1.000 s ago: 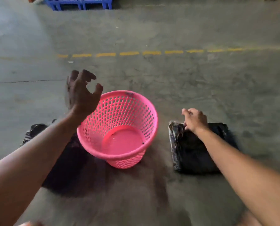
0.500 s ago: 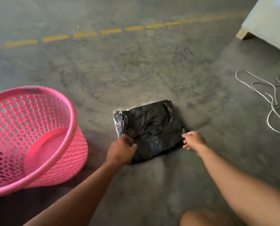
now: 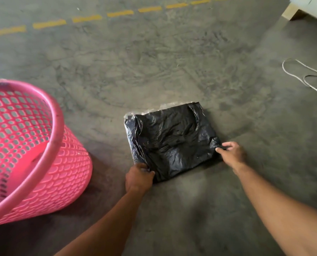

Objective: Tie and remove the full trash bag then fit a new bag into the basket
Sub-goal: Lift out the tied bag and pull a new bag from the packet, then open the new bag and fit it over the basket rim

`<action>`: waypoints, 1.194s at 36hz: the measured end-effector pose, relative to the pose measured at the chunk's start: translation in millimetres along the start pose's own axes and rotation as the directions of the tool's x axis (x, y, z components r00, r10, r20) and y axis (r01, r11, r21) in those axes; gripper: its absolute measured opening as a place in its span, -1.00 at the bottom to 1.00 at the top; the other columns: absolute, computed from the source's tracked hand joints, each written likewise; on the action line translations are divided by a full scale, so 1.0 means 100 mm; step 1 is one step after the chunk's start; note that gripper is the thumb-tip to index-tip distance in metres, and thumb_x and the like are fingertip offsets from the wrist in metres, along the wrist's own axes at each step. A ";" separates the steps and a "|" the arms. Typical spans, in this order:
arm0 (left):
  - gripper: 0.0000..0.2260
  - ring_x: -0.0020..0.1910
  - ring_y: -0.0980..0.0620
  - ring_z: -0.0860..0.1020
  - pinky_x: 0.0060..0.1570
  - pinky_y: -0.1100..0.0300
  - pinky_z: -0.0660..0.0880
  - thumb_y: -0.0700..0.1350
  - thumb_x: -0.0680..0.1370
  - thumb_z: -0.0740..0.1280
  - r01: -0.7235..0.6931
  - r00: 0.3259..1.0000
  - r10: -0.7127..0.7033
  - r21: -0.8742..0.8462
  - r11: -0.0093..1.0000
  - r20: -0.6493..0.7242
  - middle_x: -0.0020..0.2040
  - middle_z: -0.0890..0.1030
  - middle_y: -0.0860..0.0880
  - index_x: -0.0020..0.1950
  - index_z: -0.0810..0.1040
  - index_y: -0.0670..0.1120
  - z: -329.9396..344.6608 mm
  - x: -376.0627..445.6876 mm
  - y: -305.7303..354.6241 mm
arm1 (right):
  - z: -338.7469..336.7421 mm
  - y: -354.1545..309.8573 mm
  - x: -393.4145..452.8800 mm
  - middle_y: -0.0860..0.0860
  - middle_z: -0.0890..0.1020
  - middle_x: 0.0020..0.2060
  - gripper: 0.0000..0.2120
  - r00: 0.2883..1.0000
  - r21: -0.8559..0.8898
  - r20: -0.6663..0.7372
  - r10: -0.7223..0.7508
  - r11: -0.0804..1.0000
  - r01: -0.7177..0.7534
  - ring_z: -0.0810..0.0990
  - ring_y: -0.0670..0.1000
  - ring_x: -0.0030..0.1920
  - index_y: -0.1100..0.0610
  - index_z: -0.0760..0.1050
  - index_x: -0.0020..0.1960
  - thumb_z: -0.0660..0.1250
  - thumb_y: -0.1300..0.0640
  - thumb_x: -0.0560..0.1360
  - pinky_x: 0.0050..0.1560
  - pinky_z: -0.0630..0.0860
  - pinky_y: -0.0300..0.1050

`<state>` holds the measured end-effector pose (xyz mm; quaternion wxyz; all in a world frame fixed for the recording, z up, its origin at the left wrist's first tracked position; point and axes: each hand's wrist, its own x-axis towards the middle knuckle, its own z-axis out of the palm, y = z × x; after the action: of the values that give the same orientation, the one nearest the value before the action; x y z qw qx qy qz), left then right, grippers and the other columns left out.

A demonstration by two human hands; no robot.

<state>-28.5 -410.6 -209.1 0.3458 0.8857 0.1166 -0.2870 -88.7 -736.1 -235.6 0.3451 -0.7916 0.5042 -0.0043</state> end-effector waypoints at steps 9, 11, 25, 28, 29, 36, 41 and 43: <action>-0.79 -0.09 -0.07 0.73 0.02 0.00 0.66 -0.07 0.50 0.42 -0.283 0.945 0.278 -0.004 0.959 -0.174 -0.06 0.77 -0.04 0.14 0.63 0.03 -0.41 -0.12 0.03 | -0.16 -0.25 -0.21 0.07 0.73 -0.24 -0.93 0.974 -0.168 0.082 -0.210 0.961 0.221 0.70 0.16 -0.09 0.04 0.70 -0.13 0.52 0.14 0.39 -0.07 0.52 -0.10; -0.80 -0.10 -0.07 0.73 0.00 0.01 0.66 -0.08 0.53 0.40 -0.354 0.917 0.357 0.046 0.934 -0.176 -0.05 0.77 -0.04 0.16 0.64 0.03 -0.51 -0.13 0.10 | -0.19 -0.35 -0.29 0.07 0.75 -0.17 -0.96 0.972 -0.203 0.163 -0.171 0.958 0.203 0.68 0.11 -0.09 0.00 0.69 -0.19 0.51 0.13 0.41 -0.11 0.42 -0.17; -0.92 -0.17 0.13 0.56 -0.05 0.30 0.48 -0.12 0.53 0.41 -0.793 0.511 0.714 0.057 0.606 -0.480 -0.12 0.61 0.07 -0.04 0.71 -0.01 -2.02 -0.67 1.11 | -1.10 -2.15 -1.15 0.01 0.61 -0.10 -0.89 0.861 0.197 -0.137 -0.490 0.838 0.509 0.54 0.01 -0.08 0.14 0.58 0.02 0.36 0.11 0.56 -0.14 0.31 -0.21; -0.93 -0.19 0.08 0.61 -0.11 0.21 0.52 -0.10 0.54 0.40 -0.798 0.509 0.629 -0.049 0.601 -0.587 -0.17 0.66 0.06 -0.08 0.68 -0.02 -2.47 -0.81 1.28 | -1.28 -2.56 -1.28 0.03 0.59 -0.11 -0.91 0.890 0.414 -0.132 -0.436 0.792 0.449 0.53 0.04 -0.06 0.03 0.53 -0.03 0.34 0.02 0.53 -0.06 0.38 -0.13; -0.93 -0.20 0.07 0.63 -0.13 0.17 0.53 -0.09 0.54 0.39 -0.797 0.515 0.596 -0.088 0.597 -0.617 -0.19 0.68 0.06 -0.09 0.67 -0.01 -2.62 -0.87 1.33 | -1.32 -2.68 -1.33 0.03 0.59 -0.11 -0.90 0.905 0.465 -0.116 -0.410 0.782 0.414 0.54 0.06 -0.05 -0.01 0.50 -0.08 0.33 -0.03 0.50 -0.03 0.43 -0.05; -0.91 -0.25 -0.03 0.67 -0.13 -0.09 0.63 0.00 0.52 0.41 -0.787 0.485 0.447 -0.152 0.597 -0.752 -0.27 0.69 -0.04 -0.07 0.67 0.02 -3.51 -1.01 1.16 | -1.29 -3.48 -1.83 0.12 0.63 -0.03 -0.86 0.885 0.584 -0.074 -0.461 0.699 0.413 0.58 0.11 -0.02 -0.04 0.47 -0.11 0.29 -0.09 0.45 0.13 0.57 0.18; -0.92 -0.23 -0.03 0.69 -0.14 -0.07 0.64 0.03 0.51 0.41 -0.736 0.442 0.399 -0.071 0.674 -0.804 -0.24 0.72 -0.04 -0.05 0.69 0.09 -4.14 -1.07 0.65 | -0.97 -4.03 -2.35 0.10 0.60 -0.04 -0.88 0.839 0.631 -0.048 -0.541 0.635 0.446 0.56 0.09 -0.03 0.07 0.47 0.01 0.28 0.02 0.55 0.00 0.51 0.00; -0.92 -0.24 -0.08 0.68 -0.16 -0.13 0.65 0.09 0.50 0.41 -0.698 0.459 0.363 -0.076 0.712 -0.811 -0.23 0.72 -0.05 -0.08 0.69 0.15 -4.37 -1.03 0.39 | -0.78 -4.19 -2.54 0.09 0.59 -0.04 -0.89 0.820 0.632 -0.017 -0.572 0.629 0.452 0.55 0.08 -0.04 0.09 0.47 0.04 0.27 0.05 0.60 -0.01 0.48 -0.04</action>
<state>90.8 -143.4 133.1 0.5116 0.8189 0.0141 0.2598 92.6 -468.8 141.1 0.6107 -0.7436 0.1935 -0.1914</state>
